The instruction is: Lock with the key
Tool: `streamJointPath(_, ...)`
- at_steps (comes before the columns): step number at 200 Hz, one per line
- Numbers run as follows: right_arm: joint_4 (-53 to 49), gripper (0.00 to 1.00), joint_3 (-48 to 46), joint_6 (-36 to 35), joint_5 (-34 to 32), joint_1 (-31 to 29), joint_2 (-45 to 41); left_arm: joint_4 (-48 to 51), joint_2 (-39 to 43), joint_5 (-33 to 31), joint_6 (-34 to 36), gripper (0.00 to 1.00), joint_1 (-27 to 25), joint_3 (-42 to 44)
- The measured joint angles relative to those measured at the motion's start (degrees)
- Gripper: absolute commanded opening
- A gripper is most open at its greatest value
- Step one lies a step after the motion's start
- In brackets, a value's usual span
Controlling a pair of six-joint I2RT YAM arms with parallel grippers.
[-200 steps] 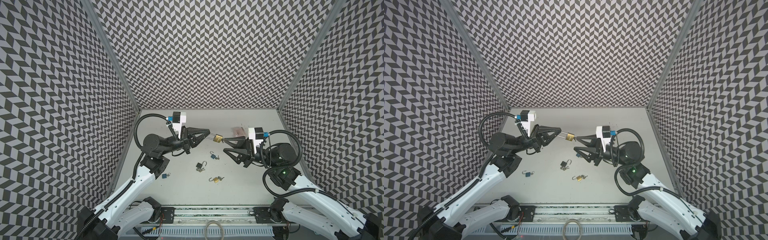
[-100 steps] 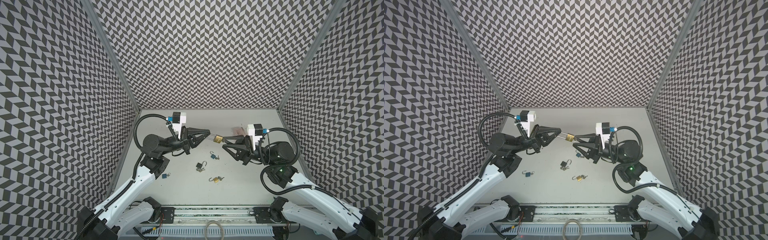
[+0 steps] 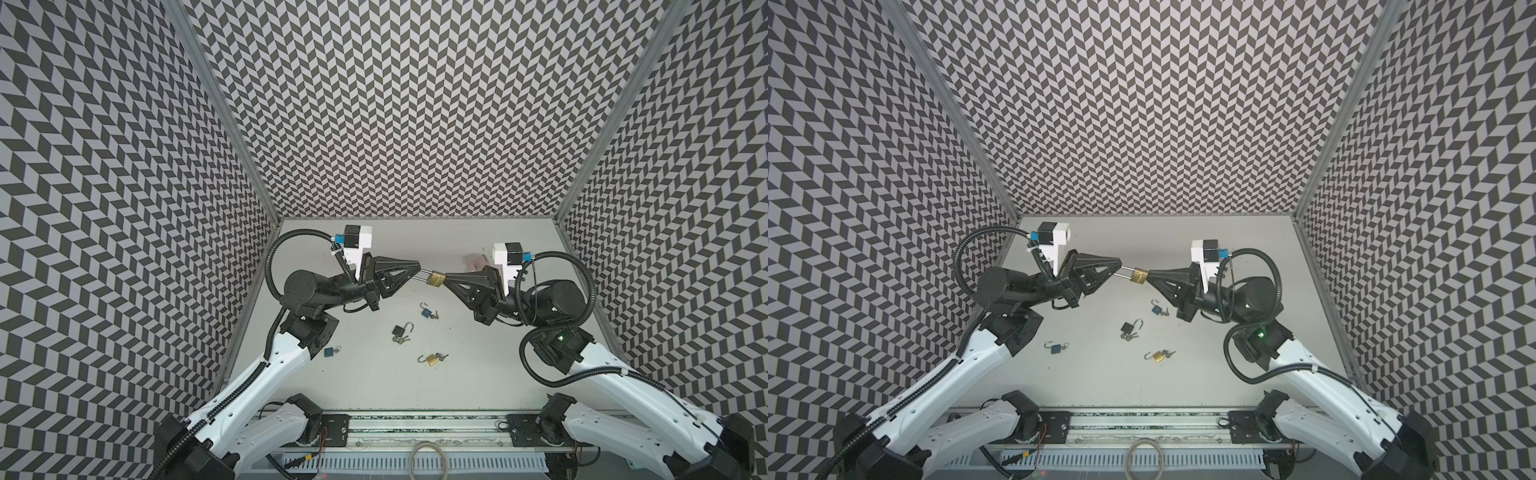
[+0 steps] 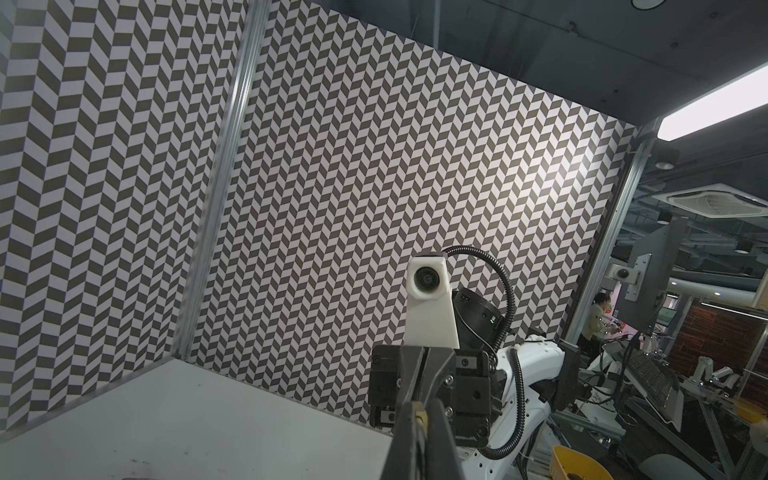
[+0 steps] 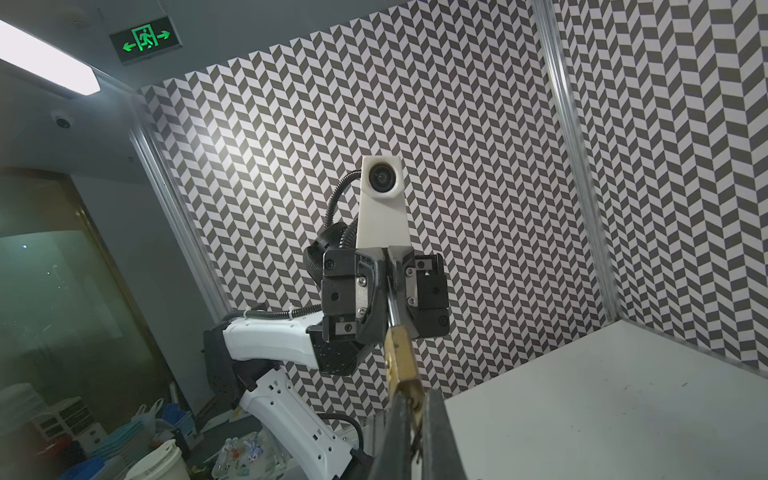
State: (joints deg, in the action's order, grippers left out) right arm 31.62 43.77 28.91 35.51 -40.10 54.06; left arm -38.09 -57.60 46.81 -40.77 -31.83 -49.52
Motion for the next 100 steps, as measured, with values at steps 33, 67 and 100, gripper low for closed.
streamJointPath(33,-0.42,0.00,0.00,-0.15,-0.20,0.00,-0.24,0.09,0.00,-0.04,0.22,0.00,0.00,0.00)
streamJointPath(67,-1.88,0.00,-0.02,-0.42,-0.55,0.00,-1.18,0.59,0.15,0.20,0.22,0.00,0.02,0.00)
streamJointPath(100,-3.50,0.00,-1.31,-0.81,-1.03,-0.15,-3.19,1.81,0.44,1.70,0.11,0.00,0.37,0.00)
